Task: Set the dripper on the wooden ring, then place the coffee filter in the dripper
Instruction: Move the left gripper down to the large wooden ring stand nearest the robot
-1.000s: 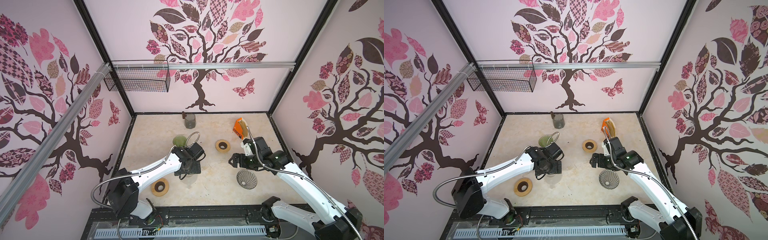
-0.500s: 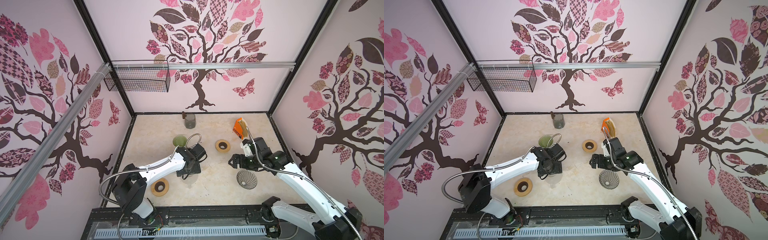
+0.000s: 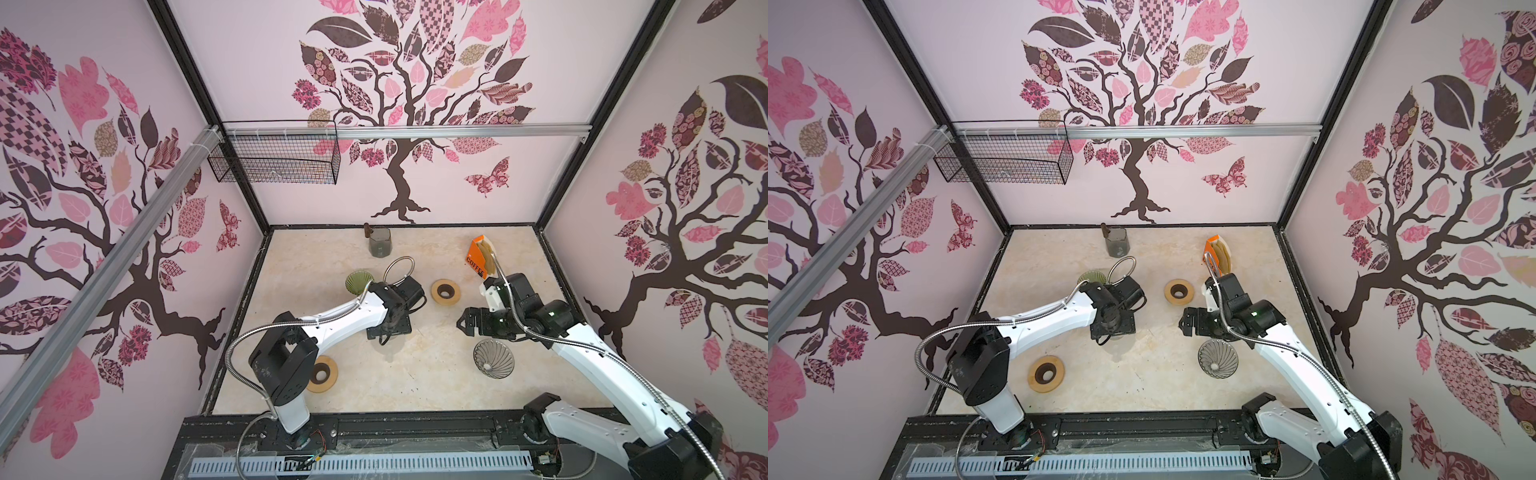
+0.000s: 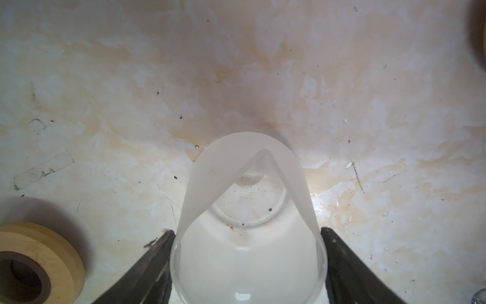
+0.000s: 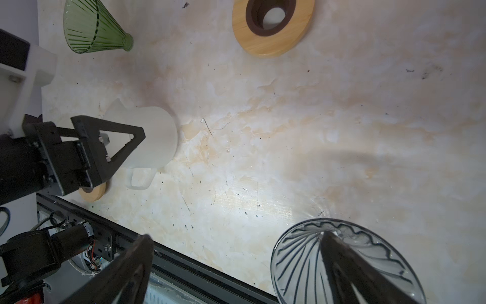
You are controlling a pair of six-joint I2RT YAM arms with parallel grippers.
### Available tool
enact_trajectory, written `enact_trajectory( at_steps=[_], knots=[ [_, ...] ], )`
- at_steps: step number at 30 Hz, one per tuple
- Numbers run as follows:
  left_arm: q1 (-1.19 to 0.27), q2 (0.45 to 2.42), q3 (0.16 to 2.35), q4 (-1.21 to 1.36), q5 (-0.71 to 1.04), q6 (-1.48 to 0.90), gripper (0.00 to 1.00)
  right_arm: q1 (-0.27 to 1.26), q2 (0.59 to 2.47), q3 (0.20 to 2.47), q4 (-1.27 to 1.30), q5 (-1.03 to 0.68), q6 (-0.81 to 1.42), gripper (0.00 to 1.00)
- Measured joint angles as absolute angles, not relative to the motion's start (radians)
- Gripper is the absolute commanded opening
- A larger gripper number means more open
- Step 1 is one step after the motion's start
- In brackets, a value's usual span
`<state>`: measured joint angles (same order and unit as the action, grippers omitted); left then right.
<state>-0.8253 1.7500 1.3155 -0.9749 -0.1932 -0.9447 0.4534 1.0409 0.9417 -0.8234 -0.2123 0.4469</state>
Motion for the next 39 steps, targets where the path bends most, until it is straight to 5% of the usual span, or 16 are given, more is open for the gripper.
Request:
enact_trajectory(
  at_steps=[21, 39],
  knots=[
    [-0.783, 1.784, 1.39, -0.992, -0.19, -0.848, 0.94, 0.454, 1.063, 0.951, -0.826, -0.211, 0.44, 1.0],
    [-0.702, 1.188, 1.226, -1.037, -0.146, -0.918, 0.98, 0.455, 1.08, 0.988, -0.823, -0.213, 0.441, 1.0]
  ],
)
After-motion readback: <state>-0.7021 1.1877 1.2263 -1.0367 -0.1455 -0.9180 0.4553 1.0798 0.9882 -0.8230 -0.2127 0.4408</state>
